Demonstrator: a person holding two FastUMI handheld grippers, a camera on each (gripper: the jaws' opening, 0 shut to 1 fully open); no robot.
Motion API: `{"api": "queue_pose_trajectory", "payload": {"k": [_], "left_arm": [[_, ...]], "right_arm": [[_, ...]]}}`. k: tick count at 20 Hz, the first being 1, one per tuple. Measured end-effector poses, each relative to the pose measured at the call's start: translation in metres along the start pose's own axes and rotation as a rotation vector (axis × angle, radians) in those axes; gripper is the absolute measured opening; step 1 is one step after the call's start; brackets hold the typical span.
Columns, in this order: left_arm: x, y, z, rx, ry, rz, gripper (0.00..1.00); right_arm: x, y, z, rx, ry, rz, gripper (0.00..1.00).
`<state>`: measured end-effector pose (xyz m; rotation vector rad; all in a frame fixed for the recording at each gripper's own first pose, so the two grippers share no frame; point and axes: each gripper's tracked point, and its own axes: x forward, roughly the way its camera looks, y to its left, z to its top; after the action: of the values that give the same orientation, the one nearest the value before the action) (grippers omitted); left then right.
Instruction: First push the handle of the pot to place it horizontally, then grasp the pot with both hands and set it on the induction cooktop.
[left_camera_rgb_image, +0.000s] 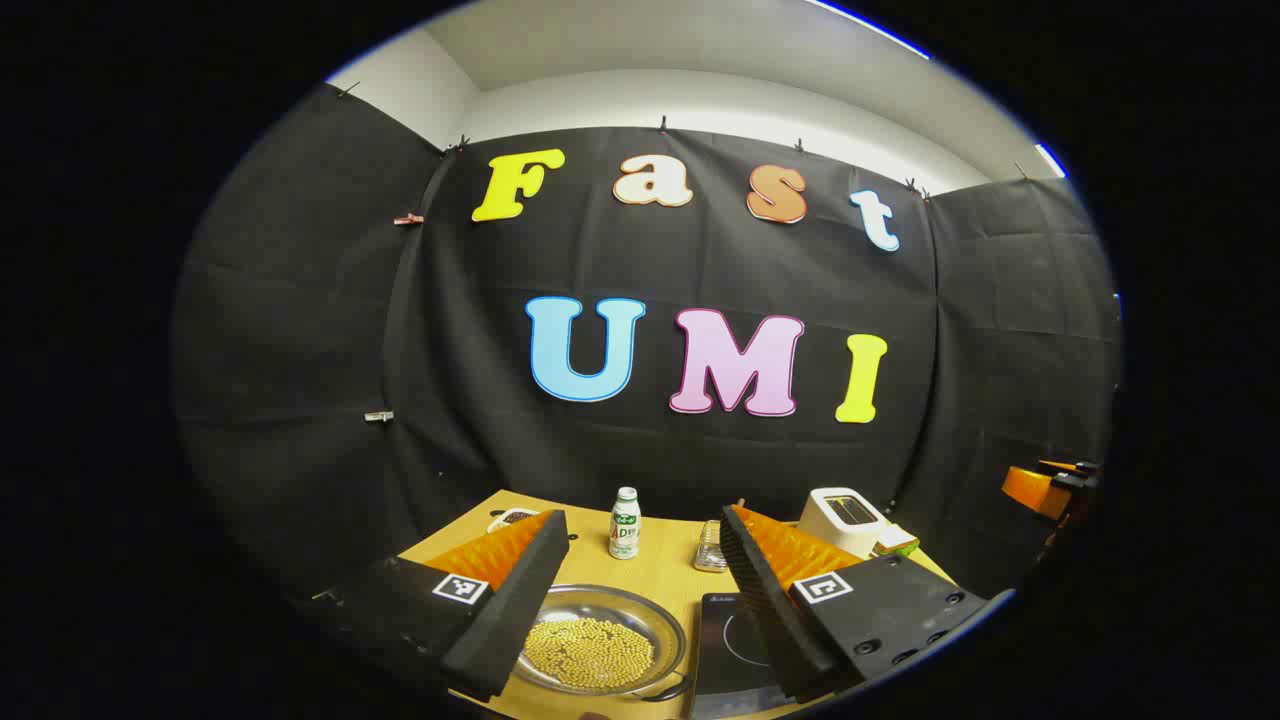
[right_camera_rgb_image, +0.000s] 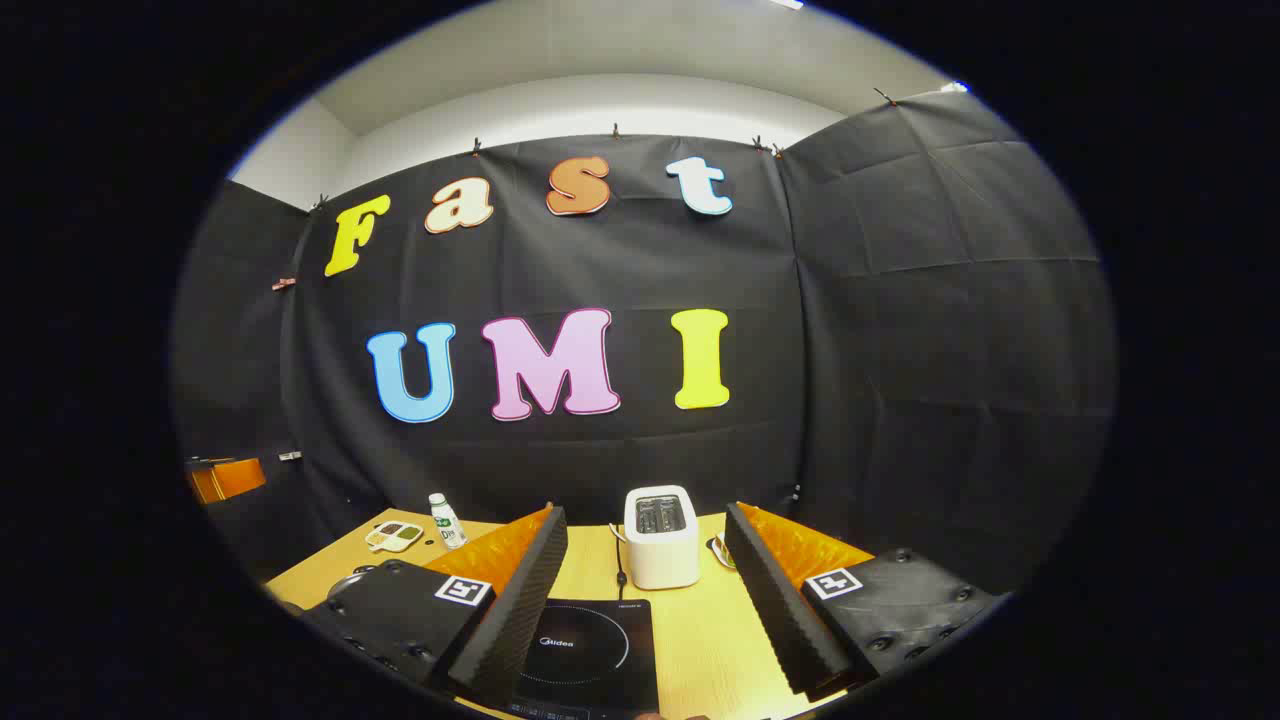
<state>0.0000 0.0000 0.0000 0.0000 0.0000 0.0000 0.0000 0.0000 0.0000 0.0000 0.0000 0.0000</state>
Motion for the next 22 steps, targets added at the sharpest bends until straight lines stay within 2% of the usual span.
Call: {"api": "queue_pose_trajectory", "payload": {"k": [7,22], "left_arm": [[0.0,0.019,-0.01,0.023,0.007,-0.013,0.95],[-0.002,0.031,-0.029,0.054,0.038,-0.063,0.95]], "right_arm": [[-0.014,0.03,0.006,-0.062,-0.032,0.003,0.98],[-0.026,0.057,-0.004,-0.042,-0.031,0.001,0.98]]}}
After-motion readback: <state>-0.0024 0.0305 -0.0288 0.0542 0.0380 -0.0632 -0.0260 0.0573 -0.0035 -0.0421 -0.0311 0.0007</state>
